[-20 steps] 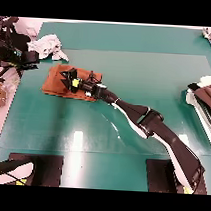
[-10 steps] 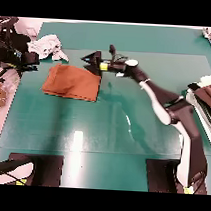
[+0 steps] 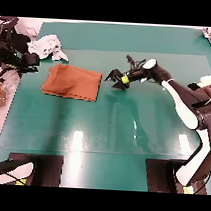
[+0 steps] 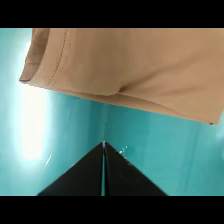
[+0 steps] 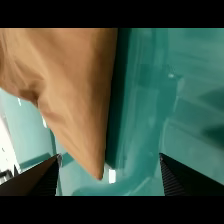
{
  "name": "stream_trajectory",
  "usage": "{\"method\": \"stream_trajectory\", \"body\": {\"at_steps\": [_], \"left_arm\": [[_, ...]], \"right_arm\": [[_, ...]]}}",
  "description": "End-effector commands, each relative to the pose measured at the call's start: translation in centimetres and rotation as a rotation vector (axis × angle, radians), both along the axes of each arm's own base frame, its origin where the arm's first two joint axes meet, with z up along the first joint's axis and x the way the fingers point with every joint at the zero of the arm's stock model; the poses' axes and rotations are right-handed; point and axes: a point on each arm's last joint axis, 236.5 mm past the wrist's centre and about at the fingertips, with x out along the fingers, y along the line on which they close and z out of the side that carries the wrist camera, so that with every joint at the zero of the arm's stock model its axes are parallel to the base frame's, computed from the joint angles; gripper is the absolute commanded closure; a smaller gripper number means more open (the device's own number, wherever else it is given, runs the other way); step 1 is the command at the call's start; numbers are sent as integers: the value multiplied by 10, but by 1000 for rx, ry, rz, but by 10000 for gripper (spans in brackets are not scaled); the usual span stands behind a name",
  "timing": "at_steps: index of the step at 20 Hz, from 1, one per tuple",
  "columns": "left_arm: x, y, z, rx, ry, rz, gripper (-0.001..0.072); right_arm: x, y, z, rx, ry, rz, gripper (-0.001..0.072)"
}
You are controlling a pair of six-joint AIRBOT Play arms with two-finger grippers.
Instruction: Fold the shirts.
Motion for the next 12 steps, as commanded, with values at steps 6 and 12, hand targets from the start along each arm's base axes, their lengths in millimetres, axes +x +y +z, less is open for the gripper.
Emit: {"method": "stream_trajectory", "body": {"at_steps": [6, 12], "left_arm": [[-10, 0, -4, 4, 47, -10, 685], [-24, 2, -10, 34, 103, -60, 685]], "right_arm": [[17, 135, -37, 106, -212, -164, 35], [35, 167, 91, 206, -479, 4, 697]]}}
